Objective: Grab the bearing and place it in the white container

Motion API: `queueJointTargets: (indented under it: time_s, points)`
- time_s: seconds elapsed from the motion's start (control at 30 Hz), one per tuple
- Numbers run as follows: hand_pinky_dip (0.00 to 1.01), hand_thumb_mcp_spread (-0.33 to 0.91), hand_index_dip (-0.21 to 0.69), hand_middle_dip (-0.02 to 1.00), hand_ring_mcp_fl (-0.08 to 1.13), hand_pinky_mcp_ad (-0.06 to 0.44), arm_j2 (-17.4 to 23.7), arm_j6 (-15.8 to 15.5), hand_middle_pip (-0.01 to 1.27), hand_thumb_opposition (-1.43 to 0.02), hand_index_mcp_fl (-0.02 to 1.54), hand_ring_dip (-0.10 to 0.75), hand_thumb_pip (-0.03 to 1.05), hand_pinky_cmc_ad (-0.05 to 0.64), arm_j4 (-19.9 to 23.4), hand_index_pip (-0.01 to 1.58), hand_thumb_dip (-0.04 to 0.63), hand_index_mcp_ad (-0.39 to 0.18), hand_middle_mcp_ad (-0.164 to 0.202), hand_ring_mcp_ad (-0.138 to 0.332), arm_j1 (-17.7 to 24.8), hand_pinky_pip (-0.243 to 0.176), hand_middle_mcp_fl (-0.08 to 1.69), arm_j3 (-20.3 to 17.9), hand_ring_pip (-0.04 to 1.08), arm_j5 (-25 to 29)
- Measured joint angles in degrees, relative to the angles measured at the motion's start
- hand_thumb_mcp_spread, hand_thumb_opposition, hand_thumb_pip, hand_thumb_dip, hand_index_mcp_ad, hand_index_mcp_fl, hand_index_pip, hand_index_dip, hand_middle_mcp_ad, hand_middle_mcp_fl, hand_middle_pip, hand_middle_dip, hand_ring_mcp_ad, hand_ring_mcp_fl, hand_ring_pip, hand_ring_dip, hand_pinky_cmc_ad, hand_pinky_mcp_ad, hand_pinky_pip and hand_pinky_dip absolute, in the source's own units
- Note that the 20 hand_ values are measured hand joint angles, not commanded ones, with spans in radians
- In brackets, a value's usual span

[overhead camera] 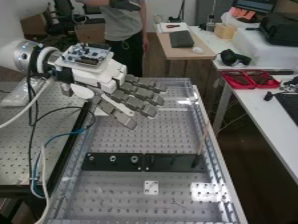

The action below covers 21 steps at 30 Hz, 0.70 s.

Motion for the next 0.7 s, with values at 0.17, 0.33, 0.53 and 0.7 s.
queueJointTargets:
  time_s: [0.17,0.33,0.53,0.7]
  points:
    - [0.23,0.2,0.03,0.11,0.0,0.297,-0.4,-0.2,0.13,-0.69,0.0,0.038,0.46,0.393,0.3,0.06,0.037,-0.003,0.073,0.168,0.0,-0.096,0.01,-0.2,0.08,0.2]
    - [0.23,0.2,0.03,0.11,0.0,0.297,-2.5,-0.3,0.13,-0.71,0.0,0.038,0.47,0.396,0.7,0.06,0.038,-0.007,0.073,0.168,-0.4,-0.096,0.01,-0.5,0.08,0.4]
    - [0.23,0.21,0.033,0.11,0.0,0.297,-5.4,-0.6,0.13,-0.73,0.0,0.038,0.53,0.396,1.9,0.07,0.063,-0.007,0.073,0.168,-1.9,-0.096,0.01,-0.9,0.08,0.1]
    - [0.23,0.21,0.024,0.11,0.0,0.297,-7.6,-1.2,0.12,-0.73,0.01,0.038,0.56,0.396,2.8,0.07,0.08,-0.009,0.073,0.168,-3.5,-0.096,0.01,-0.9,0.08,-0.4]
